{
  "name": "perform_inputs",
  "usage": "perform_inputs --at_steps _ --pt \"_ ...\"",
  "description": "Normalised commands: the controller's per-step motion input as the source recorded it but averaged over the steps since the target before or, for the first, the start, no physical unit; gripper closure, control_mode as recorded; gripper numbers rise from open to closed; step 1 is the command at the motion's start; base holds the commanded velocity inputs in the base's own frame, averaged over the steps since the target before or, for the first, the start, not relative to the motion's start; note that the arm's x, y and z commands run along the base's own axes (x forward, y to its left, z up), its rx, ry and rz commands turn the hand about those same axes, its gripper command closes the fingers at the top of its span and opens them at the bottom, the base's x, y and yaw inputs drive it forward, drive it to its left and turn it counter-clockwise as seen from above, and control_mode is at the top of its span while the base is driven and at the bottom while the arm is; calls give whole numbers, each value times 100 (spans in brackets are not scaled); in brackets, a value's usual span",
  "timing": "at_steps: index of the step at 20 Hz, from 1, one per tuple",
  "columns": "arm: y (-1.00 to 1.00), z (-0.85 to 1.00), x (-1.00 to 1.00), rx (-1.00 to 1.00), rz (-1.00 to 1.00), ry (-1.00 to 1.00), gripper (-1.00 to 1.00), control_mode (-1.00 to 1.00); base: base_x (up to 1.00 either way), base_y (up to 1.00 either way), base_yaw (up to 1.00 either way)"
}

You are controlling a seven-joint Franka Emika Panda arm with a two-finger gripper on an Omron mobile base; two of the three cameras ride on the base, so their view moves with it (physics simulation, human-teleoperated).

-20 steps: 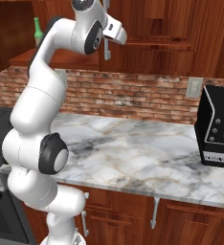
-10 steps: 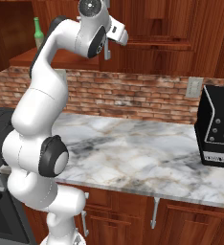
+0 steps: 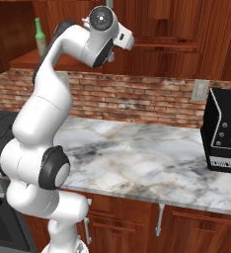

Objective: Get the candle and the beer from the cabinet and move them to the dining counter.

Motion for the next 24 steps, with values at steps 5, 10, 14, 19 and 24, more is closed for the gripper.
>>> perform_inputs --at_steps 5,10,14,19,24 --pt "0 -2 22 1 9 -5 100 -100 0 0 0" --pt "0 0 -10 0 5 0 100 -100 0 0 0" --pt "0 2 -26 0 1 2 100 -100 0 0 0" --pt "0 11 -27 0 3 0 100 -100 0 0 0" --pt "0 8 -40 0 5 0 100 -100 0 0 0"
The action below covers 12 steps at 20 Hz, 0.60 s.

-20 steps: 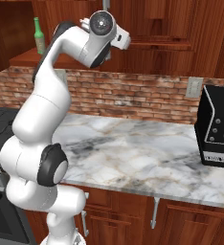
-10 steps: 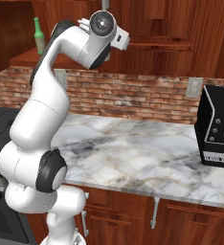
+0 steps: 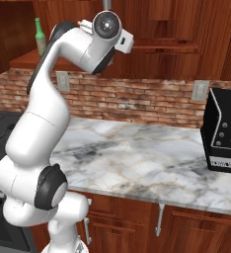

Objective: Get the candle and the beer from the cabinet and move them to the dining counter.

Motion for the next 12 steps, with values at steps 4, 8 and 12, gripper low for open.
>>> perform_inputs --at_steps 4,8,12 --pt "-11 3 -51 0 8 0 100 -100 0 0 0" --pt "-32 7 -53 0 12 0 100 -100 0 0 0" --pt "-38 6 -55 0 11 0 100 -100 0 0 0"
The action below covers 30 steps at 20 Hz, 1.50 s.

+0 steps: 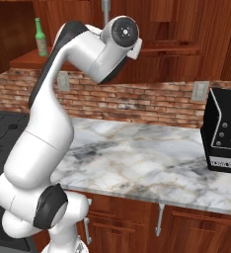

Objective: Get the candle and the beer from the cabinet and move them to the dining counter.

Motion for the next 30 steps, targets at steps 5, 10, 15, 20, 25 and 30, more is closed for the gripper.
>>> perform_inputs --at_steps 5,10,15,20,25,30 --pt "-46 4 -53 0 5 0 100 -100 0 0 0" --pt "-51 5 -55 0 2 0 100 -100 0 0 0" --pt "-59 6 -59 0 2 0 100 -100 0 0 0" --pt "-62 5 -60 0 2 0 100 -100 0 0 0" --pt "-19 1 -55 0 0 0 -100 -100 0 0 0" --pt "54 0 -32 1 0 0 -100 -100 0 0 0"
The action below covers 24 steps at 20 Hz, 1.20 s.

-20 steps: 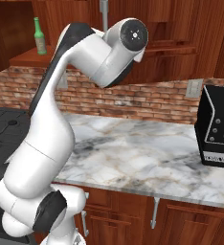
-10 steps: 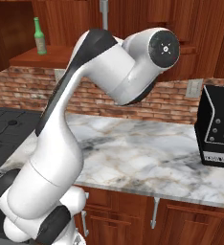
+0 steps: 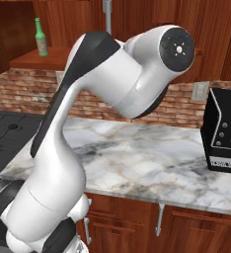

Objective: Get the candle and the beer from the cabinet and move them to the dining counter.

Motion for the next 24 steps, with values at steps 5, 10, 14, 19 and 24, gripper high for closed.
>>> perform_inputs --at_steps 5,10,14,19,24 --pt "72 0 -19 1 -7 0 -100 -100 0 0 0" --pt "70 -4 -10 1 -8 5 -100 -100 0 0 0" --pt "66 -23 0 1 -8 13 -100 -100 0 0 0" --pt "64 -23 0 0 -13 8 -100 -100 0 0 0" --pt "55 -4 7 2 -28 1 -100 -100 0 0 0"
